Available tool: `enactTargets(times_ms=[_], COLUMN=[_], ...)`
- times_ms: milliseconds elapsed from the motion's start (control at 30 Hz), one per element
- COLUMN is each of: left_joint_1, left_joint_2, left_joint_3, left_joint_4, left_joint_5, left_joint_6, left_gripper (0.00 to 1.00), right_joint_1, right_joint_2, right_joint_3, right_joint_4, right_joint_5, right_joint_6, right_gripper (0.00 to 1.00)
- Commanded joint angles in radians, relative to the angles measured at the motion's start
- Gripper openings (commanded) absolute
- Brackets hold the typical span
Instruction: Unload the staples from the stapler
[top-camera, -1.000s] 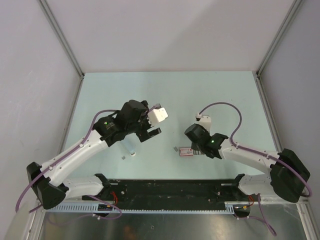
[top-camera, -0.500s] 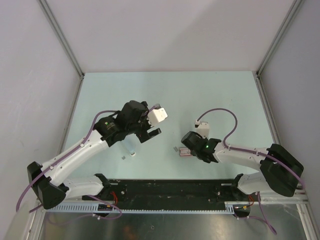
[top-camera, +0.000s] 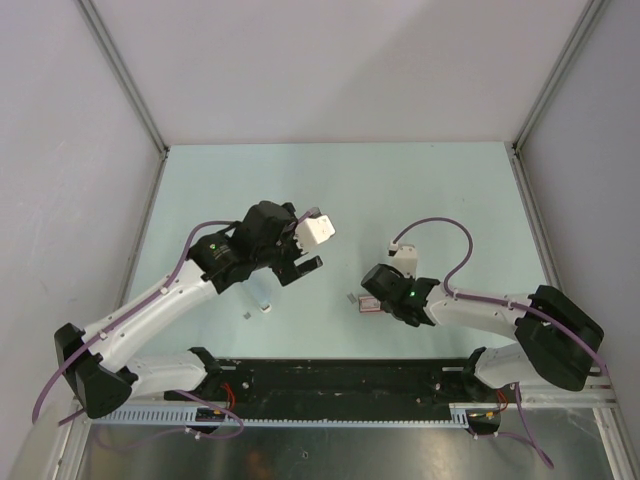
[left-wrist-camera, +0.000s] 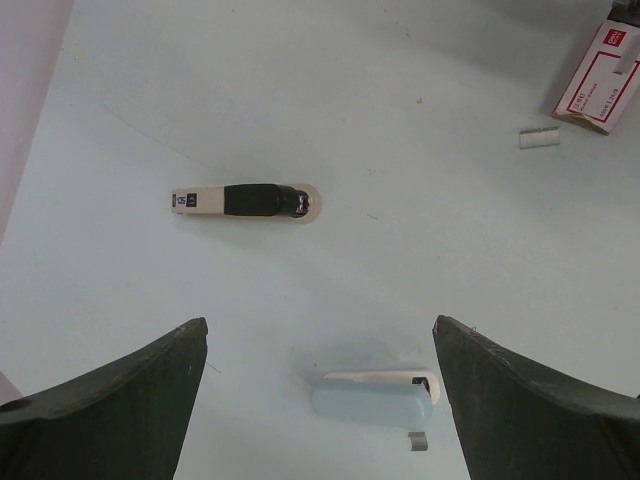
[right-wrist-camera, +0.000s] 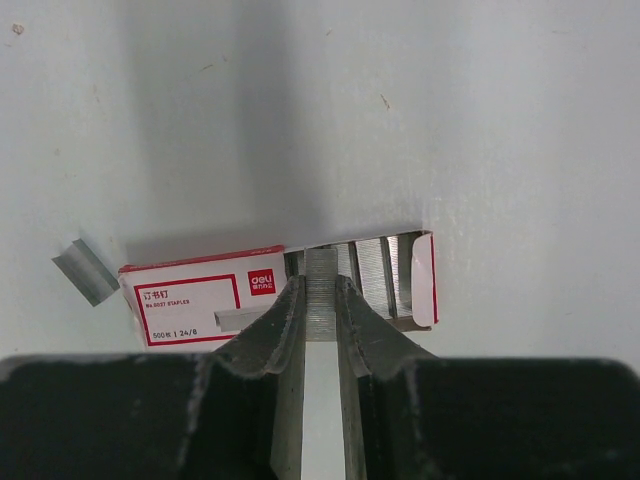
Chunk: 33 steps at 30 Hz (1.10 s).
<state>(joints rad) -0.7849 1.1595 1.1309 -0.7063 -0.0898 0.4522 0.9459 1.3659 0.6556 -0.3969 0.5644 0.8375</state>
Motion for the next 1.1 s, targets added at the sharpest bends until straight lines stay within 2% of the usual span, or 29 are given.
enactTargets(times_ms=[0, 500, 1067], left_joint_1=[0.005, 0.004, 0.005], left_joint_2=[-0.002, -0.005, -0.01], left_joint_3=[0.0, -0.003, -0.011], left_joint_4=[0.009, 0.009, 0.009], left_joint_5=[0.014, 0.014, 0.019], left_joint_6=[-0.028, -0.026, -0.029], left_gripper=[0.99, 1.0, 0.99], right_joint_1=[0.007, 0.007, 0.052], right_joint_2=[0.002, 0.007, -0.072], right_joint_3=[-0.01, -0.016, -0.016], right_joint_4=[0.017, 0.017, -0.029], right_joint_5=[0.05, 0.064, 0.115], right_joint_6=[0.012, -0.007, -0.006], right_gripper=[0.0, 0.0, 0.0])
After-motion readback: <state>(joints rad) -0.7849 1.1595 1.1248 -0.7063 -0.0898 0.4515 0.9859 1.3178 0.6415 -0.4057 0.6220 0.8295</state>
